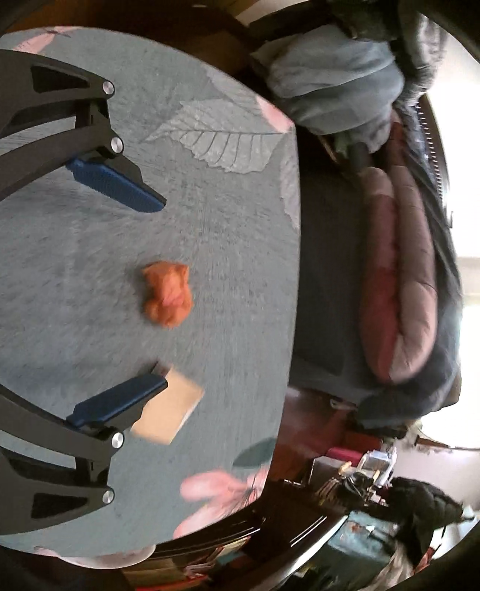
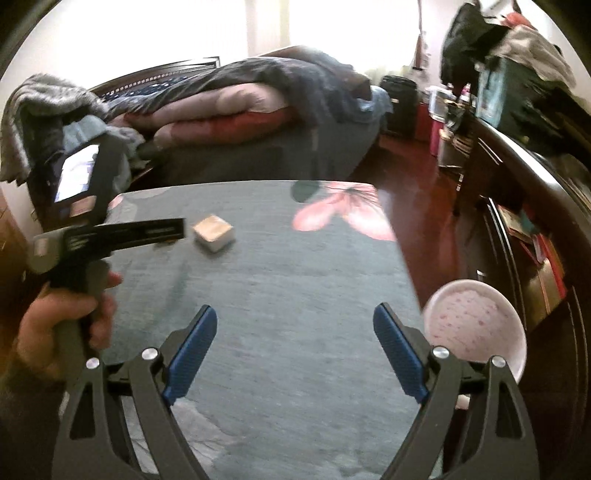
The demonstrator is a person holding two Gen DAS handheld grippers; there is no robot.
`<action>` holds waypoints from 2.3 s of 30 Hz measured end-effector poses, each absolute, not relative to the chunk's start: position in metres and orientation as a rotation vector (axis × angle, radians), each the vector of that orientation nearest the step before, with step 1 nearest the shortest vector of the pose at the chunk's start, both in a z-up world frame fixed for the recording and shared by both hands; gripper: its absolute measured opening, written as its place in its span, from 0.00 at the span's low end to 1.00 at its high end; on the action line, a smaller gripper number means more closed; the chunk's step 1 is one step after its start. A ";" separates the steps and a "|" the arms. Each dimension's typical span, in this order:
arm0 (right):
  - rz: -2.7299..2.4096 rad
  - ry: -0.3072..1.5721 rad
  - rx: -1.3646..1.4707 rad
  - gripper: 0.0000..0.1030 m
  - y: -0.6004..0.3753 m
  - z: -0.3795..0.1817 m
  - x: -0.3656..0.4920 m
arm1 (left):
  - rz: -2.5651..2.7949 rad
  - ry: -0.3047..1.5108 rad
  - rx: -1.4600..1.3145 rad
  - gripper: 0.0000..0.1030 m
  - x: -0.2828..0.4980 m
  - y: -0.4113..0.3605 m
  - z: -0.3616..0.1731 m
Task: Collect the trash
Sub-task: 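Move both tools back over the table items, then grasp the orange toy figure with the left tool while the right tool grasps the beige box, then carry the orange toy and beige box over the pink wastebasket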
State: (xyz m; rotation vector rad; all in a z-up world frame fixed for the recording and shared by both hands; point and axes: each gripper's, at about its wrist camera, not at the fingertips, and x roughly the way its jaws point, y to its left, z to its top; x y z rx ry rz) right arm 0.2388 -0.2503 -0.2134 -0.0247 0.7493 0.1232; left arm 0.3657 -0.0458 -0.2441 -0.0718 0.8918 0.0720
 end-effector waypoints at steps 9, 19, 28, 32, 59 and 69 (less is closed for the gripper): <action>0.153 0.762 -0.047 0.85 -0.227 -0.213 0.256 | 0.068 0.924 -0.022 0.71 0.389 -0.043 -0.262; 0.160 0.777 -0.037 0.85 -0.215 -0.217 0.266 | 0.037 0.912 0.005 0.41 0.386 -0.044 -0.259; 0.172 0.815 -0.012 0.85 -0.191 -0.229 0.308 | 0.032 0.883 -0.051 0.41 0.367 -0.014 -0.241; 0.184 0.853 -0.003 0.85 -0.172 -0.242 0.340 | 0.048 0.869 -0.062 0.41 0.357 0.006 -0.233; 0.263 0.861 0.007 0.57 -0.146 -0.239 0.332 | 0.037 0.815 -0.114 0.41 0.304 0.040 -0.203; 0.248 0.783 0.026 0.57 -0.182 -0.211 0.256 | -0.029 0.756 -0.114 0.41 0.259 0.010 -0.171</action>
